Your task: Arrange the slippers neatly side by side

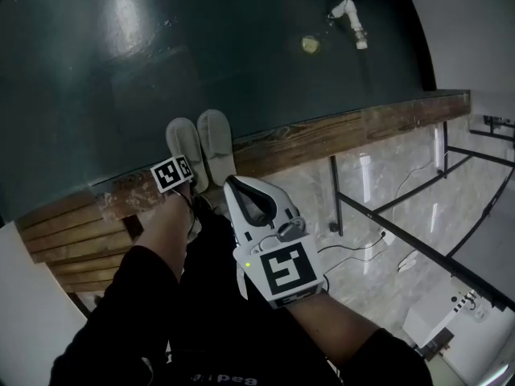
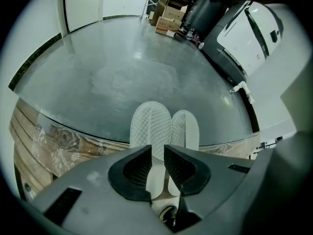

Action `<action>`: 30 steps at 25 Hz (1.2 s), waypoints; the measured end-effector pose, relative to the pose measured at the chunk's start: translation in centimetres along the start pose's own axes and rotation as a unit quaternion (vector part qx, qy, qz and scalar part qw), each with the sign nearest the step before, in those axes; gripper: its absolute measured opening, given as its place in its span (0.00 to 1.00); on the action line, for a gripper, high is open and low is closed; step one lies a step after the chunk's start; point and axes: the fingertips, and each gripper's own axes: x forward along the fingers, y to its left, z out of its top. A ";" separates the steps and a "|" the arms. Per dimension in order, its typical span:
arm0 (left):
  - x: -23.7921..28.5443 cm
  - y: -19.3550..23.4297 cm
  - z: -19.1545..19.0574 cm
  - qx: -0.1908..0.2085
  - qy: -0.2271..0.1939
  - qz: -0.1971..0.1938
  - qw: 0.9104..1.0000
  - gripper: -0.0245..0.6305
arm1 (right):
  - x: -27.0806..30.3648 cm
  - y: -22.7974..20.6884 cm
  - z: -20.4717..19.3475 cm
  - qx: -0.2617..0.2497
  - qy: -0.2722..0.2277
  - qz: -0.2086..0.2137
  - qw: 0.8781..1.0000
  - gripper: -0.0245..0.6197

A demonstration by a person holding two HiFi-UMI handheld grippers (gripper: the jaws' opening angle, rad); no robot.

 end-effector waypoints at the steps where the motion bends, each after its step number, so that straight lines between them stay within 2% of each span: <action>1: -1.1 -0.5 -0.2 0.002 -0.001 -0.002 1.000 0.12 | -0.5 0.4 0.7 -0.003 -0.004 0.003 1.000 0.04; 5: -6.5 -2.2 -0.1 0.032 -0.015 -0.008 0.999 0.12 | -3.2 2.0 3.7 0.008 -0.019 0.009 1.000 0.04; 8: -11.3 -3.3 -0.1 0.051 -0.031 -0.011 0.998 0.12 | -6.0 3.9 5.1 0.008 -0.025 0.028 0.999 0.04; 12: -18.1 -4.8 -3.7 0.068 -0.033 -0.013 0.997 0.12 | -11.1 6.5 6.0 -0.012 -0.034 0.047 0.998 0.04; 16: -24.0 -7.6 -4.4 0.098 -0.067 -0.021 0.993 0.12 | -15.3 7.8 6.5 -0.039 -0.051 0.066 0.996 0.04; 20: -31.1 -12.2 -7.6 0.163 -0.103 -0.067 0.979 0.12 | -20.5 9.3 5.5 -0.033 -0.071 0.099 0.992 0.04; 24: -40.2 -16.7 -11.6 0.171 -0.159 -0.112 0.966 0.12 | -26.7 10.2 4.3 -0.033 -0.086 0.141 0.986 0.04; 30: -53.1 -19.7 -17.7 0.233 -0.280 -0.100 0.926 0.12 | -34.3 11.3 3.5 -0.038 -0.131 0.183 0.974 0.04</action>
